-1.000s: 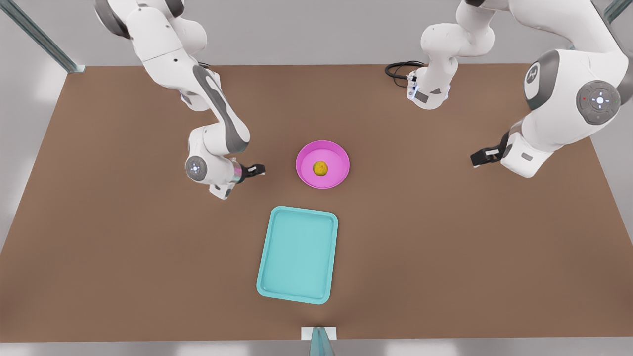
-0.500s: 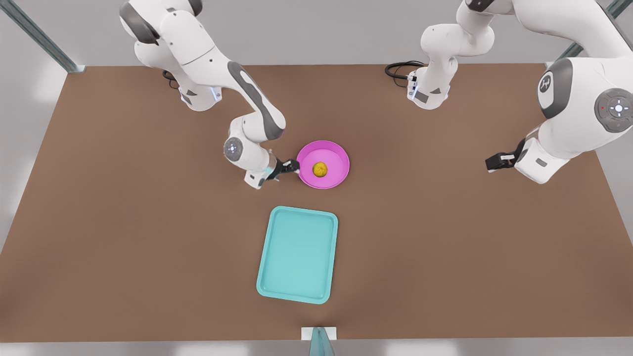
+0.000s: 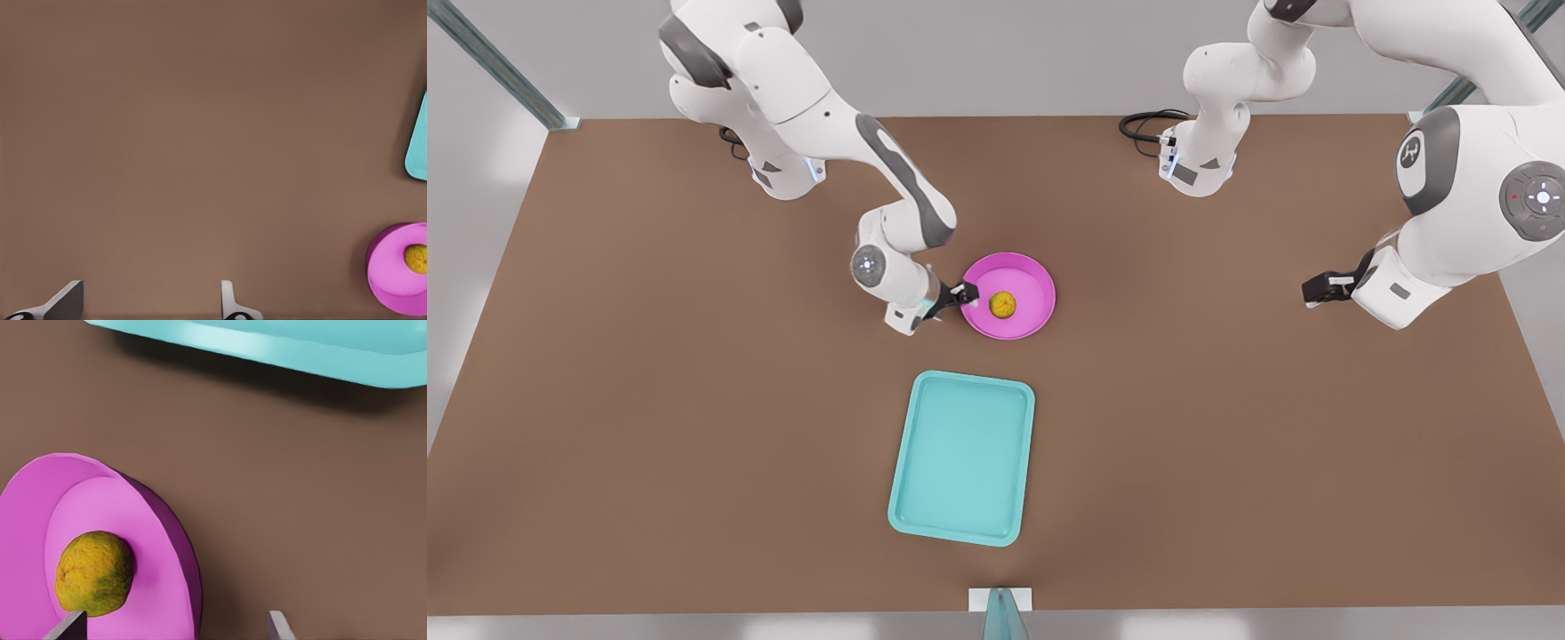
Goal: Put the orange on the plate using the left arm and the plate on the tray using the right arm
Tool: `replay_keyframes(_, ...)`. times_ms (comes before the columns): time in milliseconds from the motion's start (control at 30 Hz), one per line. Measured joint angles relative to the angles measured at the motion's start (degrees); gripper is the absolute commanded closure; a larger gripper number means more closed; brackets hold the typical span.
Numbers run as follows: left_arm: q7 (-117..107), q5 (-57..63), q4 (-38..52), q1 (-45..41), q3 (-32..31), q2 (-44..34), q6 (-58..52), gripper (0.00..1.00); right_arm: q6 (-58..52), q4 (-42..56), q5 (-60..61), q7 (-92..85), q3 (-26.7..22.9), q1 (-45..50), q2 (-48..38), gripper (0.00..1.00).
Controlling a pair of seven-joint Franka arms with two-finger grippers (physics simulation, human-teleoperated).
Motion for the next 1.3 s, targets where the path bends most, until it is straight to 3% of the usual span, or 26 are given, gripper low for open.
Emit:
replay_keyframes(233,1.0,0.0,0.0,0.0,0.0,0.1,-0.2,0.00,0.1,0.7,0.0,-0.1,0.2,1.7,2.0,0.00)
replay_keyframes(267,1.2,0.0,0.0,0.0,0.0,0.2,-0.2,0.00,0.1,0.8,0.0,-0.1,0.2,2.0,2.1,0.02)
replay_keyframes(300,1.3,0.0,0.0,0.0,0.0,0.3,-0.2,0.00,0.1,0.8,0.0,-0.1,0.2,2.1,2.1,0.12)
replay_keyframes(333,1.4,0.0,0.0,0.0,0.0,0.3,-0.2,0.00,0.1,0.9,0.0,-0.1,0.2,2.2,2.2,0.16)
replay_keyframes(533,1.9,-0.1,0.0,0.0,0.1,0.3,-0.5,0.00,0.0,2.8,0.0,-0.2,0.2,2.2,4.5,0.18)
replay_keyframes(800,2.4,-0.1,0.0,0.0,0.1,0.4,-0.7,0.00,0.0,3.8,0.0,-0.3,0.2,2.2,5.5,0.43)
replay_keyframes(900,2.6,-0.2,0.0,0.0,0.1,0.4,-0.8,0.00,-0.1,4.4,0.0,-0.3,0.2,2.0,6.2,0.44)
replay_keyframes(1033,2.7,-0.2,0.0,0.0,0.1,0.4,-0.8,0.00,-0.2,5.1,0.1,-0.4,0.2,1.9,6.6,0.65)
replay_keyframes(1200,2.9,-0.3,0.0,0.0,0.1,0.4,-0.9,0.00,-0.6,5.4,0.1,-0.5,0.2,1.6,6.5,0.78)
replay_keyframes(1300,2.9,-0.3,0.0,0.0,0.1,0.4,-1.0,0.00,-0.7,5.7,0.3,-0.7,0.2,1.7,6.2,0.79)
